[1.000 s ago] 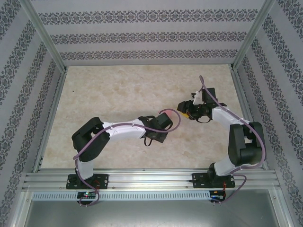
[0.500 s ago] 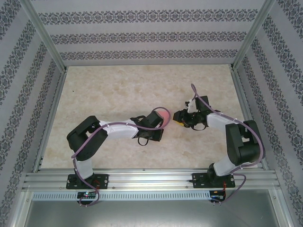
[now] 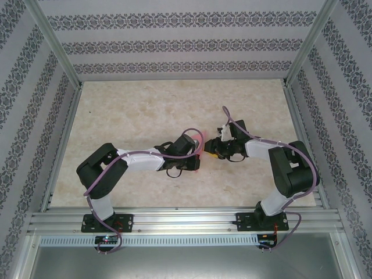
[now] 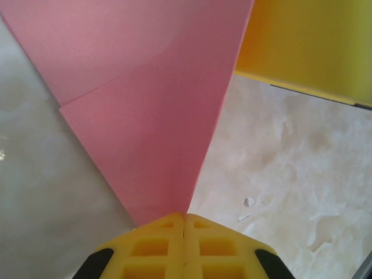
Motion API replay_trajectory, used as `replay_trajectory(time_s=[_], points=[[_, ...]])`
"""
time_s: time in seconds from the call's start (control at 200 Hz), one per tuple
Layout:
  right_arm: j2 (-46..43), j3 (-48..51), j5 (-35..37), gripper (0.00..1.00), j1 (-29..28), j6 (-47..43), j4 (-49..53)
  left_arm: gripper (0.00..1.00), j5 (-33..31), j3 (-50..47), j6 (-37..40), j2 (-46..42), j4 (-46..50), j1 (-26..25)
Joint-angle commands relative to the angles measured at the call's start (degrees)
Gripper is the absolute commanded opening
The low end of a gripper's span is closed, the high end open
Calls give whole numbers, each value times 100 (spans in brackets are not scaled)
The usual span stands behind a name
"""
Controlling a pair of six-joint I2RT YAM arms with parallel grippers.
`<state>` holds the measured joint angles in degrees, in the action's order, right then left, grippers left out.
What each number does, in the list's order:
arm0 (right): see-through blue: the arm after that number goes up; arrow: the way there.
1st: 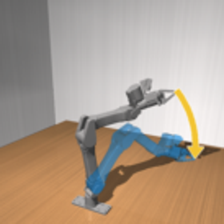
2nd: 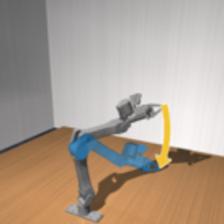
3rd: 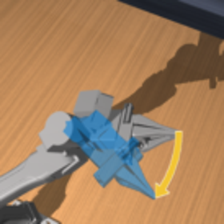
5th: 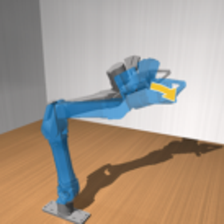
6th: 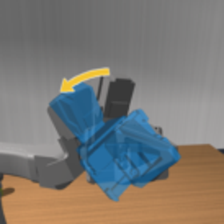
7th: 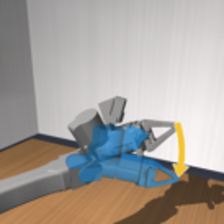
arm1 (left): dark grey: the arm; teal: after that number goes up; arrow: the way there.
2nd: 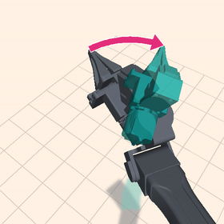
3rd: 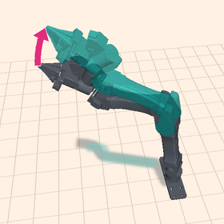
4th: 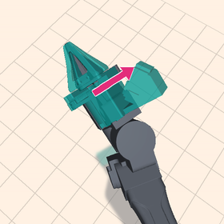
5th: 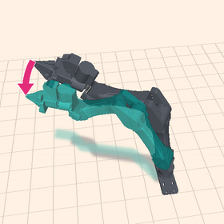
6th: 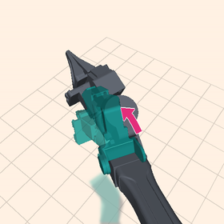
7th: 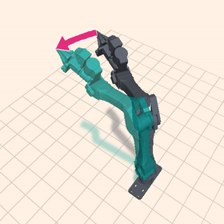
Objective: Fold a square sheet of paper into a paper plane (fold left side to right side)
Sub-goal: Fold the wing for the fifth time at the center of the table.
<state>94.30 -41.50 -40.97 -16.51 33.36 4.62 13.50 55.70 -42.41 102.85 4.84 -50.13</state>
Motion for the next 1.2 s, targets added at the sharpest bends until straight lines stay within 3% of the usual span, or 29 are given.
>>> replay_trajectory(time_s=[0.0, 0.445, 1.194], points=[[145, -86, -10, 42, -80, 43, -244, 1, 154, -102, -212, -125, -441, 117], [397, -271, 26, 40, -250, 100, -296, 1, 191, -173, -294, -47, -591, 159], [236, -255, 179, 47, -77, -188, 58, 0, 273, -411, -487, 95, -958, 249]])
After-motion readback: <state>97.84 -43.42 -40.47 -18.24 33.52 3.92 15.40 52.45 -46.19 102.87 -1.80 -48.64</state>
